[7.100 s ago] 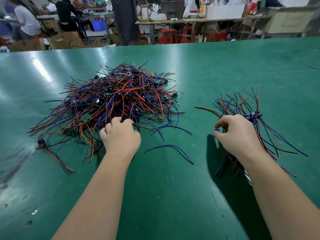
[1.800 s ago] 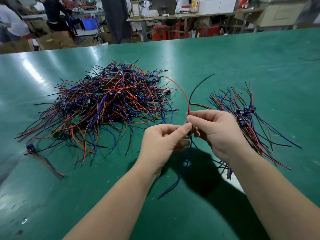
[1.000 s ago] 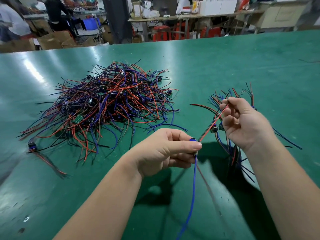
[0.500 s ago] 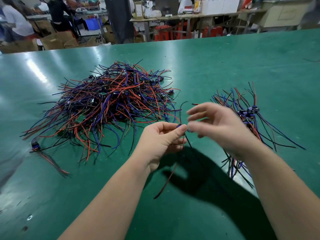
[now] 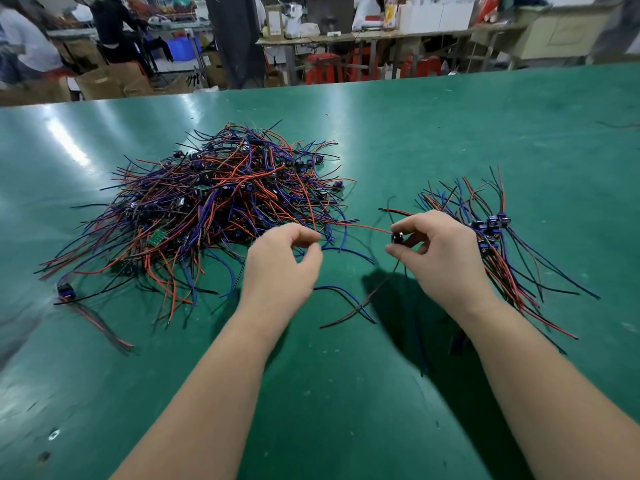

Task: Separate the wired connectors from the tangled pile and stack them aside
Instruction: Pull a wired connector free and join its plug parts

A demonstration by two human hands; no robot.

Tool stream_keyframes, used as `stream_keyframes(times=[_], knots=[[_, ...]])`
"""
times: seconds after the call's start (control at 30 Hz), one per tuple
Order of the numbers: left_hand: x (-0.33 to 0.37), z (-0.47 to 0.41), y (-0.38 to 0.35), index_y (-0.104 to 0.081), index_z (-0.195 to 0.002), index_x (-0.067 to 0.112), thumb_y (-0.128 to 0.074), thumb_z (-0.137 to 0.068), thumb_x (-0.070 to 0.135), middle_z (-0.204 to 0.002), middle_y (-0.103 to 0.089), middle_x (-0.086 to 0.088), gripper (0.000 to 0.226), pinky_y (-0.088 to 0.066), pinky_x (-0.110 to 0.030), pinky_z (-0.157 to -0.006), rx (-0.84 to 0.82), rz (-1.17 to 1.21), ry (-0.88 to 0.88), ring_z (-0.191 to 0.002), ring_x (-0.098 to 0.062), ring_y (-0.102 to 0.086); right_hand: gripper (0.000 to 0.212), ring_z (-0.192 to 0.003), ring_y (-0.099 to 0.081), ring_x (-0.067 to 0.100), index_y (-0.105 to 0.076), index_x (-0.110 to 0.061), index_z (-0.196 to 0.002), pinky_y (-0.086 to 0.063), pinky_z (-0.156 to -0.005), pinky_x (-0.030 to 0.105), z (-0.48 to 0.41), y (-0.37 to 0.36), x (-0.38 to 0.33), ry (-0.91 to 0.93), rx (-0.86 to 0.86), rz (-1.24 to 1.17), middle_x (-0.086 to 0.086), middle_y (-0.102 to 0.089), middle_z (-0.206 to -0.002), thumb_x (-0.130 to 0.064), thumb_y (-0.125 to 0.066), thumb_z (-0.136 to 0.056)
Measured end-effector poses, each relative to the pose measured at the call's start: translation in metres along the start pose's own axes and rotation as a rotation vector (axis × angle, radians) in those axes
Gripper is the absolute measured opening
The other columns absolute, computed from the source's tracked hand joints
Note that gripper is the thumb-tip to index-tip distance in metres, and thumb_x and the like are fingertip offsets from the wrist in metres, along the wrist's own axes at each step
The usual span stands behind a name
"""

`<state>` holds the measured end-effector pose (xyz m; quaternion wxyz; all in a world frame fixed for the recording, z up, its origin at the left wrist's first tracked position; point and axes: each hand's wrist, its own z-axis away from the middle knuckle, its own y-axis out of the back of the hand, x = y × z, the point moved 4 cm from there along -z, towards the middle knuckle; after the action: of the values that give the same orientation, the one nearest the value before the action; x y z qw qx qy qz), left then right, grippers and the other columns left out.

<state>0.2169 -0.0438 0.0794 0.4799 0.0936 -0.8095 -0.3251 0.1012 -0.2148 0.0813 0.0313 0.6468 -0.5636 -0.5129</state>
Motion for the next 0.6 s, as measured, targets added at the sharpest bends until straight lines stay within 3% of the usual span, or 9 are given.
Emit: stream_keyframes(times=[0.07,0.13,0.23,0.4,0.47,0.53,0.6], knots=[[-0.009,-0.004,0.007,-0.068,-0.1,0.028,-0.061,-0.085,0.026,-0.105,-0.059,0.002,0.016,-0.039,-0.028,-0.087,0.047,-0.207,0.009,-0.103,-0.019,-0.051,0.02,-0.088,-0.061,0.021,-0.073,-0.011,-0.098,-0.048,-0.085,0.031,-0.001,-0.003,0.013,-0.098,-0.115,0.19,0.005,-0.066,-0.098,-0.011,-0.075,-0.079],[-0.021,-0.005,0.007,-0.062,-0.115,0.029,-0.058,-0.086,0.033,-0.122,-0.049,-0.005,0.029,-0.034,-0.037,-0.094,-0.012,-0.398,0.11,-0.116,-0.027,-0.039,0.019,-0.097,-0.061,0.024,-0.074,-0.013,-0.101,-0.048,-0.089,0.033,0.0,-0.004,0.02,-0.174,-0.191,0.299,0.006,-0.068,-0.104,-0.016,-0.071,-0.083],[-0.034,-0.003,0.001,-0.049,-0.132,0.031,-0.053,-0.09,0.038,-0.14,-0.037,-0.013,0.043,-0.029,-0.043,-0.104,-0.181,-0.585,0.242,-0.129,-0.034,-0.028,0.015,-0.092,-0.063,0.03,-0.077,-0.012,-0.093,-0.051,-0.085,0.038,0.0,0.0,0.019,-0.186,-0.165,0.394,0.008,-0.072,-0.097,-0.018,-0.064,-0.087],[-0.037,-0.006,-0.002,-0.057,-0.127,0.024,-0.046,-0.095,0.031,-0.127,-0.052,-0.006,0.034,-0.034,-0.042,-0.097,-0.159,-0.653,0.183,-0.118,-0.03,-0.044,0.021,-0.094,-0.06,0.034,-0.074,-0.014,-0.102,-0.051,-0.084,0.038,-0.002,0.008,0.024,-0.281,-0.178,0.493,0.011,-0.067,-0.104,-0.023,-0.062,-0.087],[-0.037,-0.008,-0.001,-0.06,-0.124,0.025,-0.048,-0.094,0.03,-0.122,-0.055,-0.004,0.032,-0.035,-0.042,-0.096,-0.124,-0.637,0.179,-0.115,-0.029,-0.048,0.021,-0.092,-0.057,0.036,-0.073,-0.01,-0.094,-0.049,-0.08,0.036,-0.002,0.008,0.024,-0.294,-0.187,0.573,0.014,-0.062,-0.103,-0.025,-0.061,-0.086],[-0.038,-0.01,0.001,-0.063,-0.12,0.027,-0.051,-0.092,0.03,-0.117,-0.06,-0.001,0.031,-0.038,-0.041,-0.094,-0.085,-0.53,0.185,-0.108,-0.027,-0.054,0.023,-0.09,-0.052,0.036,-0.069,-0.007,-0.082,-0.044,-0.075,0.035,0.0,0.008,0.023,-0.31,-0.181,0.634,0.014,-0.055,-0.101,-0.028,-0.059,-0.085],[-0.04,-0.011,0.003,-0.069,-0.11,0.027,-0.056,-0.089,0.027,-0.104,-0.065,0.005,0.024,-0.046,-0.033,-0.083,-0.028,-0.288,0.22,-0.086,-0.019,-0.062,0.025,-0.097,-0.051,0.036,-0.069,-0.01,-0.093,-0.042,-0.08,0.037,0.001,0.008,0.02,-0.317,-0.176,0.631,0.013,-0.051,-0.107,-0.031,-0.059,-0.085]])
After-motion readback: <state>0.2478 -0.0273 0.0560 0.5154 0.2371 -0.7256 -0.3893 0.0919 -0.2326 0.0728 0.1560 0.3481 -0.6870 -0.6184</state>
